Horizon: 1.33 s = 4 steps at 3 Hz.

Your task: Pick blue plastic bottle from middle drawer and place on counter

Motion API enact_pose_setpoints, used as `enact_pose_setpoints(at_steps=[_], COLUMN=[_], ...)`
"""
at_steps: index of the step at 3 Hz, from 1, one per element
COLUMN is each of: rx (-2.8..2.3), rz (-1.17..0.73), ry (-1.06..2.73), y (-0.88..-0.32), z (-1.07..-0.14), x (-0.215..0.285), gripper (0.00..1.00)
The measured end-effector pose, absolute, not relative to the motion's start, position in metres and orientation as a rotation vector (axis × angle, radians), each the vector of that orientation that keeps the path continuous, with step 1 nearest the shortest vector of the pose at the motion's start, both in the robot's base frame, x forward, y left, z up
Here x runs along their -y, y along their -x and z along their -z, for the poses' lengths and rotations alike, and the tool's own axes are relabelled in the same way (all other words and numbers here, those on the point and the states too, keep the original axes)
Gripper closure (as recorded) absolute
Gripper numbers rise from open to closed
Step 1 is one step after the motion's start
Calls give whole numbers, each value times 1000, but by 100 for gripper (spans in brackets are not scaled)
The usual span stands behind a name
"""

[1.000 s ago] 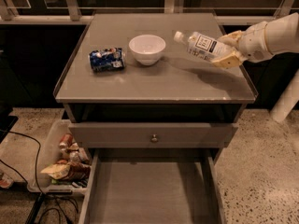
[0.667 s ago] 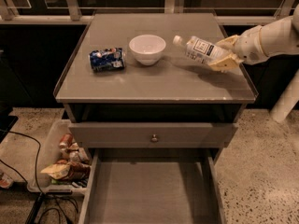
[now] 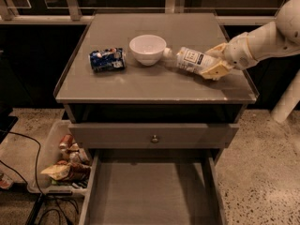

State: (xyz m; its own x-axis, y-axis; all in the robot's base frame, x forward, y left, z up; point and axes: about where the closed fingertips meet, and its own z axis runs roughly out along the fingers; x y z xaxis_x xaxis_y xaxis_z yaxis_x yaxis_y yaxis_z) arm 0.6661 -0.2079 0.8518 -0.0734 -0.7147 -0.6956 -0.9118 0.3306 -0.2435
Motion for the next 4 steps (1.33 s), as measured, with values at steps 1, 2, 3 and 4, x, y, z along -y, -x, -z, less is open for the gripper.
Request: enact_pose_setpoints(at_steps=[1,2,3,4], rx=[-1841,-1841,-1841,-1841], rz=[-331,-331,-331,-331], ry=[1440,1440,1440,1440], y=[-666,-666,-666,-666], z=[-851,-851,-851,-851], x=[208,208,208,208], gripper=[82,59,36,13])
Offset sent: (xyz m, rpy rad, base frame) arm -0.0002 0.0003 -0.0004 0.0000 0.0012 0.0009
